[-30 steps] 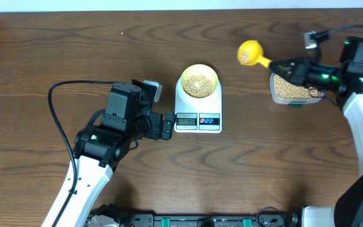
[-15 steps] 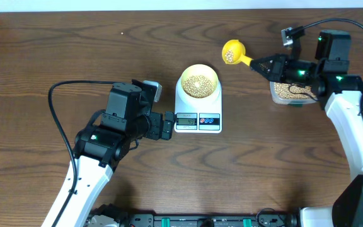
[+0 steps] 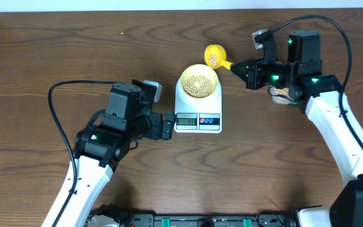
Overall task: Scoop item into bowl and weigh 50g on scale
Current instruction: 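Lift the filled scoop and carry it left over the yellow bowl, then tilt the scoop over the bowl, pouring soybeans slowly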
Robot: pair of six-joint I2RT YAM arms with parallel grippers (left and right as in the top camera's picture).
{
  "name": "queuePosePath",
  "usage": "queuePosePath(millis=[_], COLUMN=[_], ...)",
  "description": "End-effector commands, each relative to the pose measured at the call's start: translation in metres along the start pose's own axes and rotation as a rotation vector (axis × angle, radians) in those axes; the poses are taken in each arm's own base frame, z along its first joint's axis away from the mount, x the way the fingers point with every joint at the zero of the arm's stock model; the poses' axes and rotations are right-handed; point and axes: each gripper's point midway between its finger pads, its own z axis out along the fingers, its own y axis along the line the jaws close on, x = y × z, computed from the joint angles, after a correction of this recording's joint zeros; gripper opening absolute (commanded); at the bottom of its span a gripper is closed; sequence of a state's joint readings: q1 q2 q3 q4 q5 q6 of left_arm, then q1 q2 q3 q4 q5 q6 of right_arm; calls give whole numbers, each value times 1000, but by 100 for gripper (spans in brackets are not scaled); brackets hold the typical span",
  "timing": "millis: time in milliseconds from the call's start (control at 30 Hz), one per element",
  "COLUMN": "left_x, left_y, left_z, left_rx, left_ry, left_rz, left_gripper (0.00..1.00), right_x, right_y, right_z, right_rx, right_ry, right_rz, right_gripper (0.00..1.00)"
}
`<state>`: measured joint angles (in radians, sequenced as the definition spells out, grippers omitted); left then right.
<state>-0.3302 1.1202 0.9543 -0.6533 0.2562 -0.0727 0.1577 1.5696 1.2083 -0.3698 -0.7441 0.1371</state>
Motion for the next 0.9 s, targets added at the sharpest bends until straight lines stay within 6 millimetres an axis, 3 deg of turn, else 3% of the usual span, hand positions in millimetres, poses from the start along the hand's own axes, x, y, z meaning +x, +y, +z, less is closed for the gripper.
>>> queuePosePath(millis=[0, 867], left_x=[0, 0], left_y=[1, 1], left_z=[-1, -1], left_rx=[-6, -6], left_ry=[-2, -2], left_rz=[17, 17], left_gripper=[98, 98], right_x=[3, 13], right_y=[5, 1], right_z=[5, 19], right_rx=[11, 68], right_ry=[12, 55], right_rz=[-113, -384], right_gripper=[1, 1])
